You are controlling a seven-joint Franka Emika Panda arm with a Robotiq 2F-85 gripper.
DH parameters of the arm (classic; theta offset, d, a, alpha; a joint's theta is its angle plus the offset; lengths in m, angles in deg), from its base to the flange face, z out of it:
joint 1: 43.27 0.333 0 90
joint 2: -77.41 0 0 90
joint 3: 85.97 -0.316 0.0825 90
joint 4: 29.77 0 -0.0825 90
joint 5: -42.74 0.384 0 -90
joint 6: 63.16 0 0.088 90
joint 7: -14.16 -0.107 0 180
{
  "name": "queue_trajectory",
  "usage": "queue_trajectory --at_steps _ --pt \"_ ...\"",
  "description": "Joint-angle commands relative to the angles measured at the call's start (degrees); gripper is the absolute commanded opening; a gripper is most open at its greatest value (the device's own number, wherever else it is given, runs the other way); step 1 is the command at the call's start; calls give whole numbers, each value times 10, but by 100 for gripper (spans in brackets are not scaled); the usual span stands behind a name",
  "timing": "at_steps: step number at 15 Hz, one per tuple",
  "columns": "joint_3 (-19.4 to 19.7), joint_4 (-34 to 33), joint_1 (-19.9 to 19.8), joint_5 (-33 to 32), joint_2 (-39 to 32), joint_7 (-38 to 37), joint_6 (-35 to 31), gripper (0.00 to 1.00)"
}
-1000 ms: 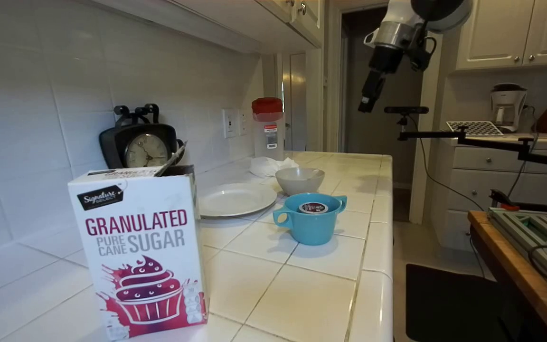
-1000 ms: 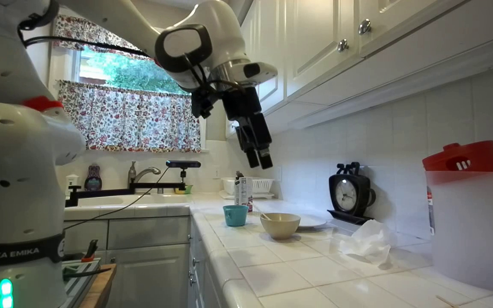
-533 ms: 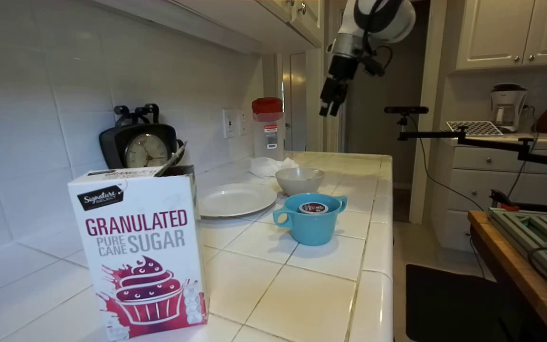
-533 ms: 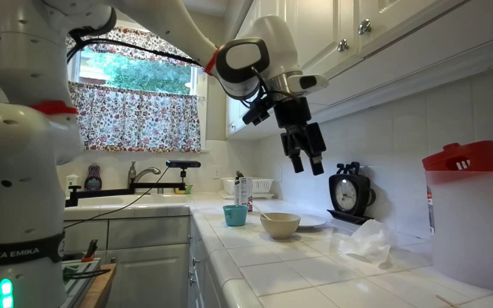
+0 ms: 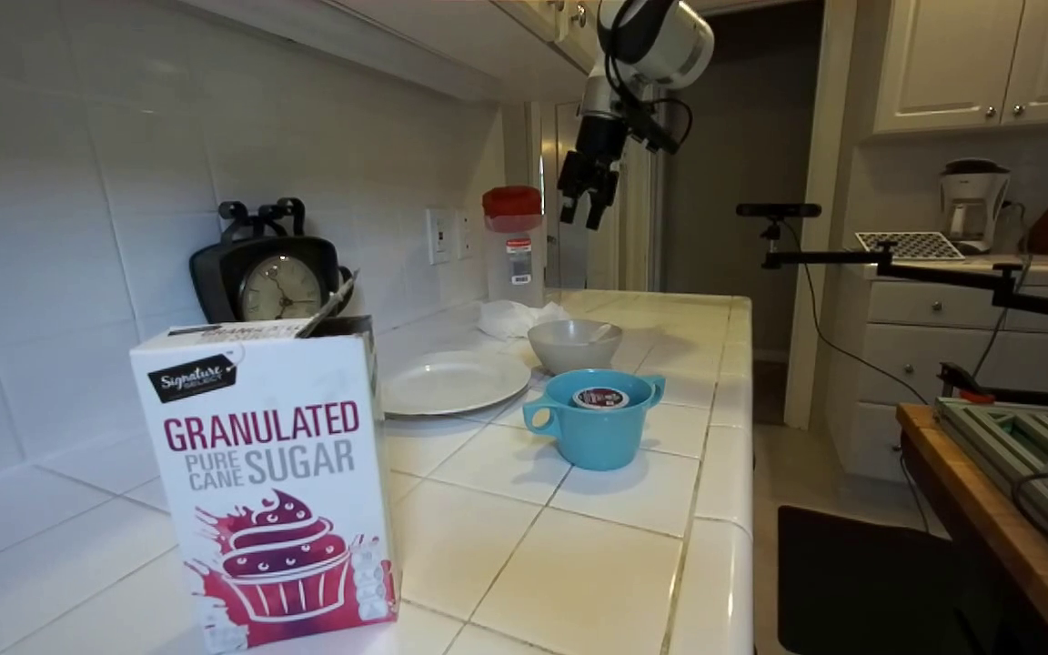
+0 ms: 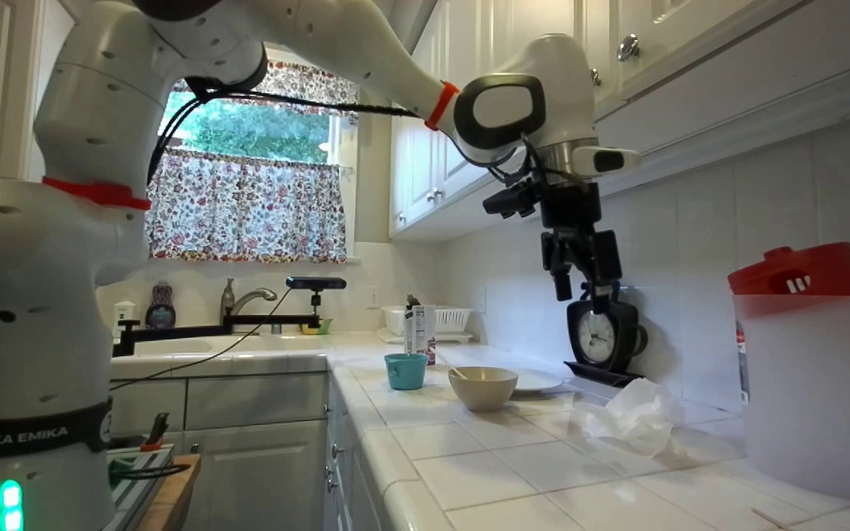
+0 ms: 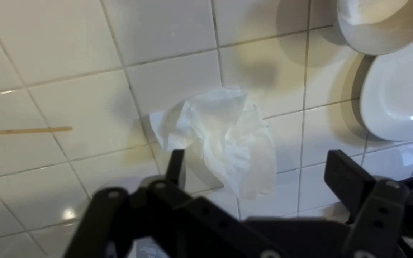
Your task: Use the white napkin to wipe the right side of the counter.
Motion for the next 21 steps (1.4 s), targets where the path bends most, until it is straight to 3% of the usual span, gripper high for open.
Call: queue_trajectory --at_steps 1,5,11,21 --pt "-20 -7 -20 -6 -8 -4 1 100" --pt "-23 -7 -21 -6 -5 -4 1 100" --pt "-23 12 -43 6 -43 -10 -133 100" --pt "-89 -53 -64 10 -147 10 -184 100"
